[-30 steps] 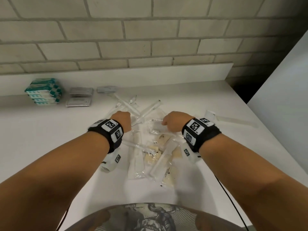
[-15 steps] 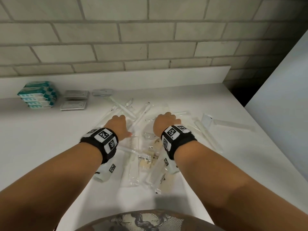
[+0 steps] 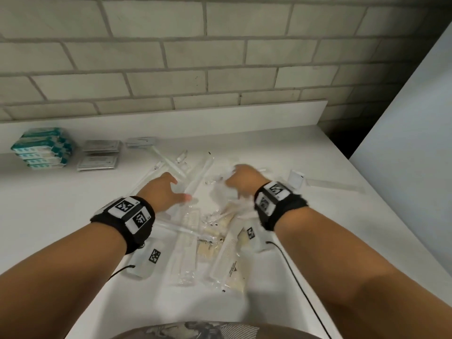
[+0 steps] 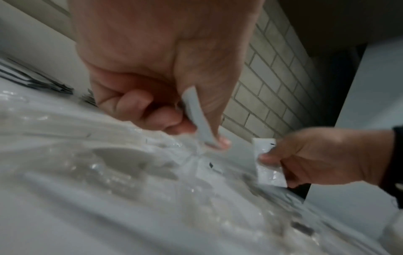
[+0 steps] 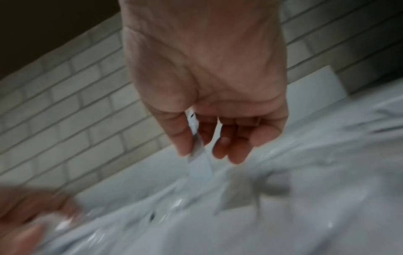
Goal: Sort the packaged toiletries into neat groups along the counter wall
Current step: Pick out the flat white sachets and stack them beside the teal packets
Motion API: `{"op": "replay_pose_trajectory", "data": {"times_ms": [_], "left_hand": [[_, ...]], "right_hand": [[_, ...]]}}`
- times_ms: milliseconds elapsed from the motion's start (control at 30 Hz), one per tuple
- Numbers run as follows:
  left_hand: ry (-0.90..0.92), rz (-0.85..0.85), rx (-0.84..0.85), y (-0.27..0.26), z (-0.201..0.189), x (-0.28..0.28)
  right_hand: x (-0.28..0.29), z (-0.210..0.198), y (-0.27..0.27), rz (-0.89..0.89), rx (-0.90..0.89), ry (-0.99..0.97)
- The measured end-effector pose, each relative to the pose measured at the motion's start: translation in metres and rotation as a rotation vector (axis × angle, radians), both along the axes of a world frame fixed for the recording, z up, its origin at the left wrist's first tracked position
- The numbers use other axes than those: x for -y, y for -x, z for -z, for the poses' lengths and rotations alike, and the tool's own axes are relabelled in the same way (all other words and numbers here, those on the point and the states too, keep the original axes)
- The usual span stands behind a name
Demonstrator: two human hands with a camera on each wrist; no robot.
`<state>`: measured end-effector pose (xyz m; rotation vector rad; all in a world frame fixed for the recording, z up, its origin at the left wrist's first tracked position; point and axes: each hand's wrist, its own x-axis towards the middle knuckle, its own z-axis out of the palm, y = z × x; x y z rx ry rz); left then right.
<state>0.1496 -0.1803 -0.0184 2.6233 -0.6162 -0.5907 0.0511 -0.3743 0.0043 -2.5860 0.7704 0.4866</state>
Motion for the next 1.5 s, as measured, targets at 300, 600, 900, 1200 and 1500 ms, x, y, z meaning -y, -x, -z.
{"op": "replay_pose_trajectory", "data": {"times_ms": [300, 600, 900, 1200, 1500], "left_hand": [[0.252, 0.013, 0.148, 0.035, -0.028, 0.011], [-0.214, 0.501, -0.054, 0.065, -0.008, 0.012], [-0.067, 0.120, 0.000, 0.032, -0.017, -0.032], [0.158, -0.064, -0.068, 0.037, -0.018, -0.052], [0.741, -0.111, -0.418, 0.073, -0.022, -0.044]], "right_hand": [[0.044, 0.006, 0.054, 0.212, -0.033, 0.035], [0.052, 0.000, 0.059, 0.252, 0.185, -0.045], [0.065, 0.008, 0.047, -0.245, -0.019, 0.096], [0.057, 0.020, 0.044, -0.158, -0.173, 0.323], [0.001, -0.037, 0.041, 0.176, 0.561, -0.186]]}}
